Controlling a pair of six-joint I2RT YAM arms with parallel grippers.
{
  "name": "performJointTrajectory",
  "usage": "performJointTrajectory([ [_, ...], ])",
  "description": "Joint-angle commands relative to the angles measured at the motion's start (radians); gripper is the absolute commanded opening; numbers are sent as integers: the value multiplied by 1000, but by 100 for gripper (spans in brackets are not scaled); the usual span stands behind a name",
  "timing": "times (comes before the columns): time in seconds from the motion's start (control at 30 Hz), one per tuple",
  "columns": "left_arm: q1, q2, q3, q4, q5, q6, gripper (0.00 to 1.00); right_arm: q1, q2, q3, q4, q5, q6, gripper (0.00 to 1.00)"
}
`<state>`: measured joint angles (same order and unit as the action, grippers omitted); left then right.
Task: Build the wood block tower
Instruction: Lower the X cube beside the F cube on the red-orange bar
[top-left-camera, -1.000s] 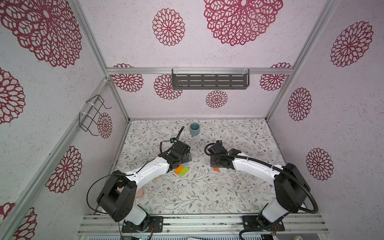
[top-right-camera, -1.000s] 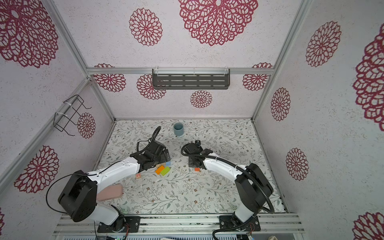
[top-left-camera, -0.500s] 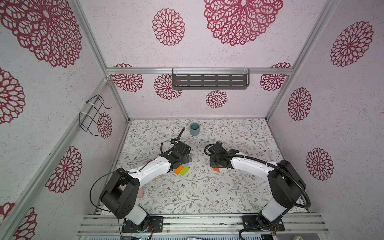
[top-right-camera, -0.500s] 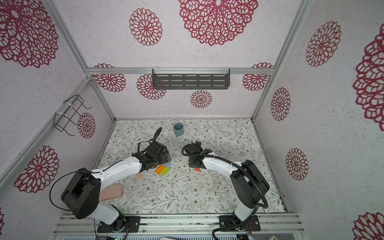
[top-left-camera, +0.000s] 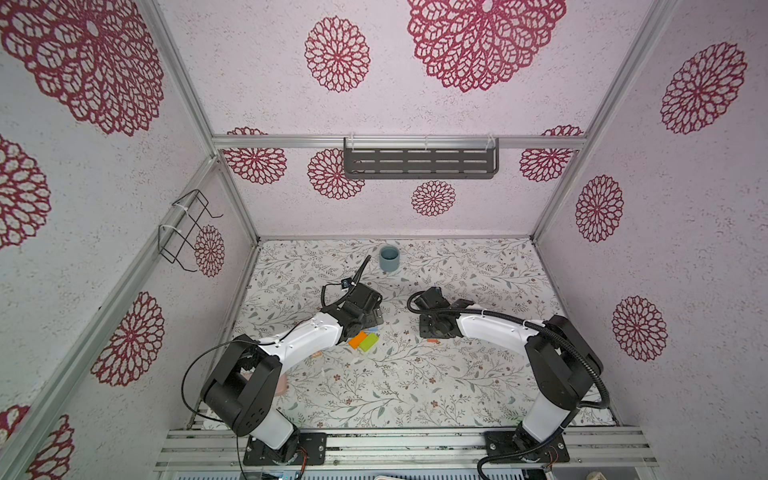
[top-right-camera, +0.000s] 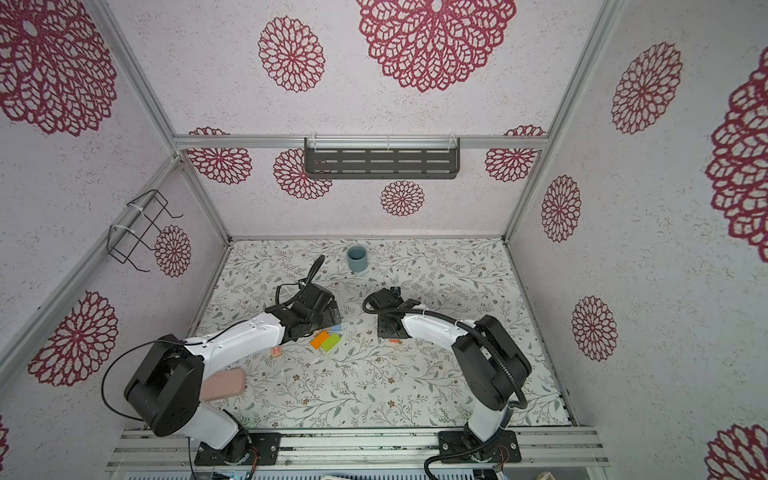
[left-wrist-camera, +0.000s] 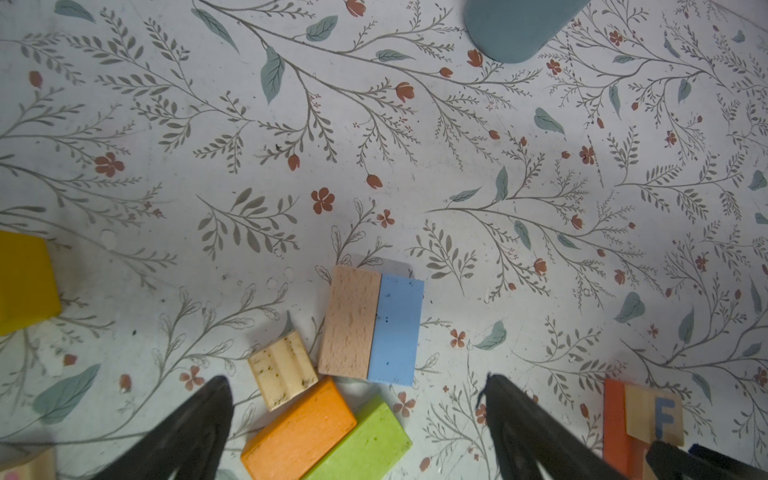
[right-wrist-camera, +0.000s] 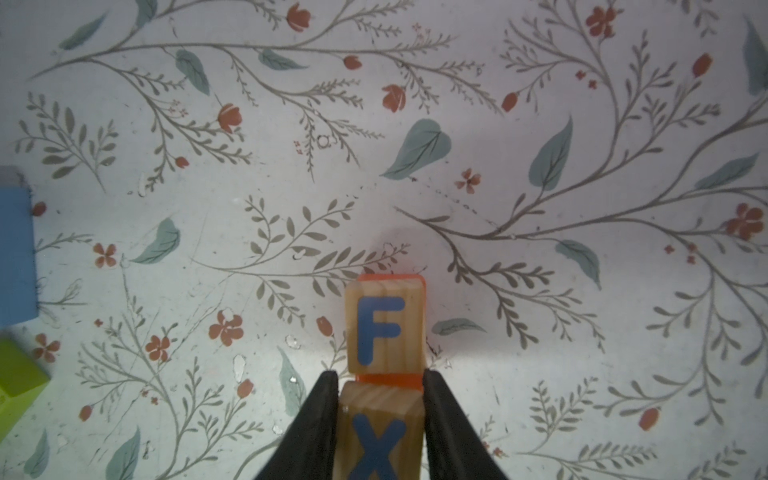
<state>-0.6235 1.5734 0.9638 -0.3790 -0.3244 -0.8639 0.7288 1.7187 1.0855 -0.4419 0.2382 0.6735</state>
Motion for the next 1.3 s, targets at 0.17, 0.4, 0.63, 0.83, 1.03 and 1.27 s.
performJointTrajectory([
  [0.17, -4, 16, 7, 6, -17, -21, 97, -12, 7, 9, -3, 6, -21, 37],
  [0.4, -4, 19, 9, 7, -19, -21, 97, -17, 22, 22, -6, 4, -30, 39],
  [0.63, -5, 20, 8, 8, -19, -25, 97, -20, 25, 21, -1, -1, -35, 40],
  [0.83, -5, 21, 10, 9, -16, -21, 97, -22, 24, 23, -3, -6, -39, 44],
  [1.03, -7, 11, 12, -6, -21, -14, 97, -22, 7, 24, -6, -14, -41, 48],
  [1.27, -4, -25, 21, -54, -38, 7, 97, -22, -40, 32, -27, -20, -55, 50],
])
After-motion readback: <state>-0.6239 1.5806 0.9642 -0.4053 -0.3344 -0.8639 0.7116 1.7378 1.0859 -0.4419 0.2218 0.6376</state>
